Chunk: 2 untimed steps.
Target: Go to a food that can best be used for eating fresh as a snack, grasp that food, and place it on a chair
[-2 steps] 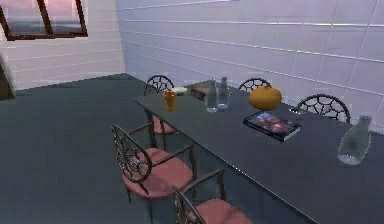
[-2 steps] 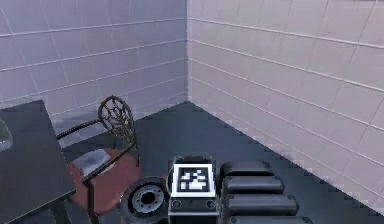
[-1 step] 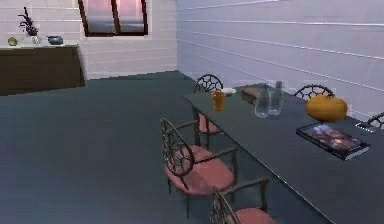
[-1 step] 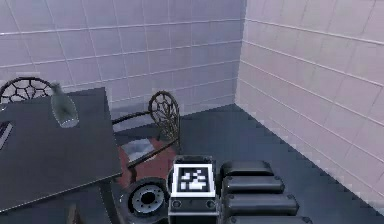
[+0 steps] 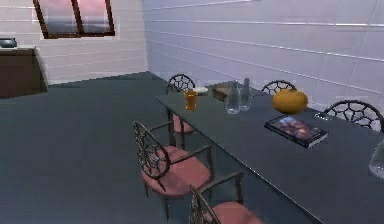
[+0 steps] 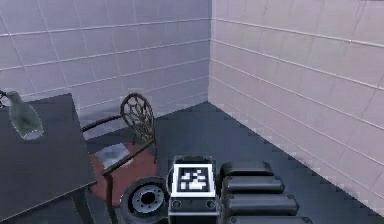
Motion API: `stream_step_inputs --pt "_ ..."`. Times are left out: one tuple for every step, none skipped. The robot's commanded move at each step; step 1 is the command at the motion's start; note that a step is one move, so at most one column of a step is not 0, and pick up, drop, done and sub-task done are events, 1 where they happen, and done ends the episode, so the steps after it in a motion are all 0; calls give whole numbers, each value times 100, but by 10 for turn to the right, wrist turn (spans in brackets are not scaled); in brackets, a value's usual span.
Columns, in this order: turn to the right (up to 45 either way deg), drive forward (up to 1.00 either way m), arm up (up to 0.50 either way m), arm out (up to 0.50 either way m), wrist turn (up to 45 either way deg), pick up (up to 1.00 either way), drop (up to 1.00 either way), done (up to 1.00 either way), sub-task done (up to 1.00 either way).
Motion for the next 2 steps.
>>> stream_step_inputs --pt "60 0 0 0 0 0 0 0 0" --pt "0 15 0 0 0 0 0 0 0"
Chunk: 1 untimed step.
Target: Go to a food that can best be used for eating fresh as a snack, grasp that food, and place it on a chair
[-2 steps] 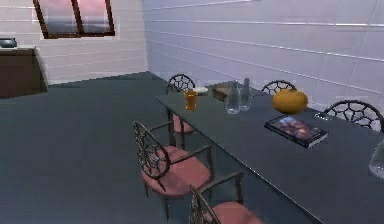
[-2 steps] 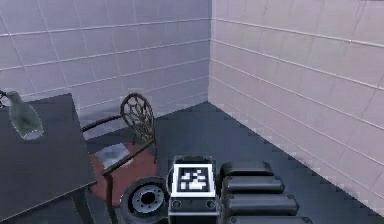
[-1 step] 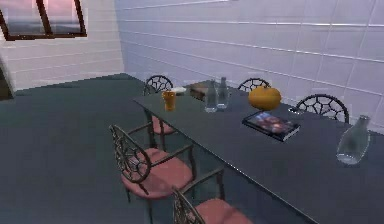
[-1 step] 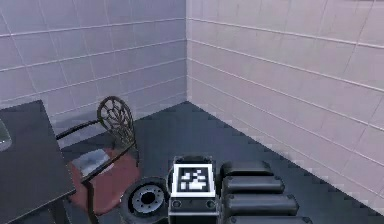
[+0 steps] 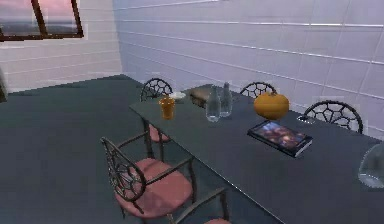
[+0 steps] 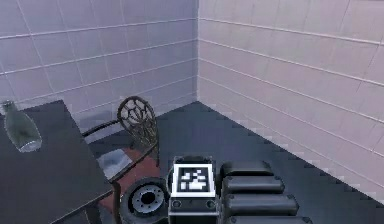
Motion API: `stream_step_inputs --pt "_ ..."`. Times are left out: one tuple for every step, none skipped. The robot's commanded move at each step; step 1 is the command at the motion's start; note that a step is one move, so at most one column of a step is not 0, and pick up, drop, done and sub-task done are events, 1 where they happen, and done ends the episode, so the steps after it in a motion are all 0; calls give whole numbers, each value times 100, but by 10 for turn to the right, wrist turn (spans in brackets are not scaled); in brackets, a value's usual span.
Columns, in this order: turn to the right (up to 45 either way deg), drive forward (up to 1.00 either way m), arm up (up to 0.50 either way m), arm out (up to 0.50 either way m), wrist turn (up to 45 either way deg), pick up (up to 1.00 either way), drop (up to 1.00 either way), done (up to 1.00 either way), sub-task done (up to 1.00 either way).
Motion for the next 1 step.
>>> stream_step_inputs --pt "-120 0 0 0 0 0 0 0 0"
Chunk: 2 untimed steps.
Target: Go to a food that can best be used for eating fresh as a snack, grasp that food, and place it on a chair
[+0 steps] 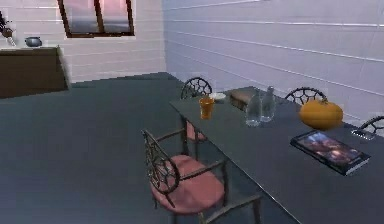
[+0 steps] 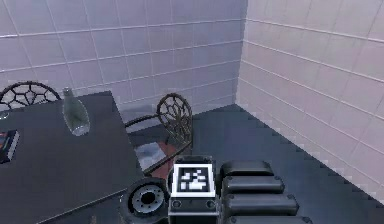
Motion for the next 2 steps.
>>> stream_step_inputs --pt "120 0 0 0 0 0 0 0 0" --pt "-120 0 0 0 0 0 0 0 0"
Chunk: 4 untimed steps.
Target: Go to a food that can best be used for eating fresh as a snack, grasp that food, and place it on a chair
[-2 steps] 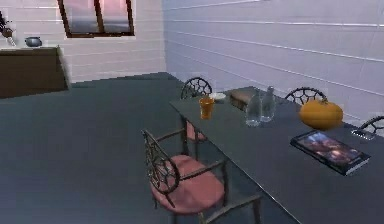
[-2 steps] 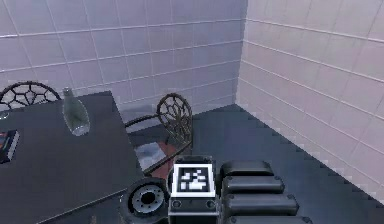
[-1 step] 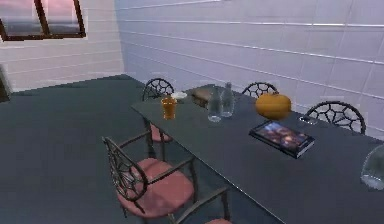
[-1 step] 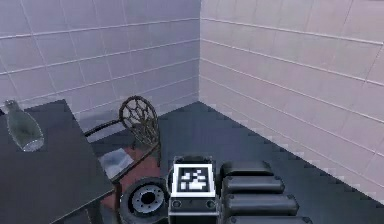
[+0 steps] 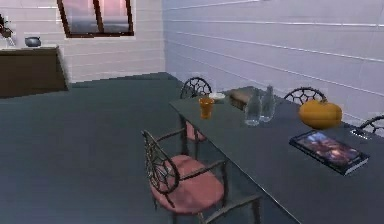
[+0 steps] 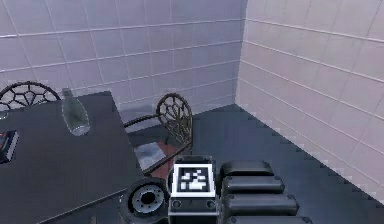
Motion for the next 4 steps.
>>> stream_step_inputs --pt "90 0 0 0 0 0 0 0 0" --pt "-90 0 0 0 0 0 0 0 0" --pt "450 0 0 0 0 0 0 0 0" --pt "390 0 0 0 0 0 0 0 0"
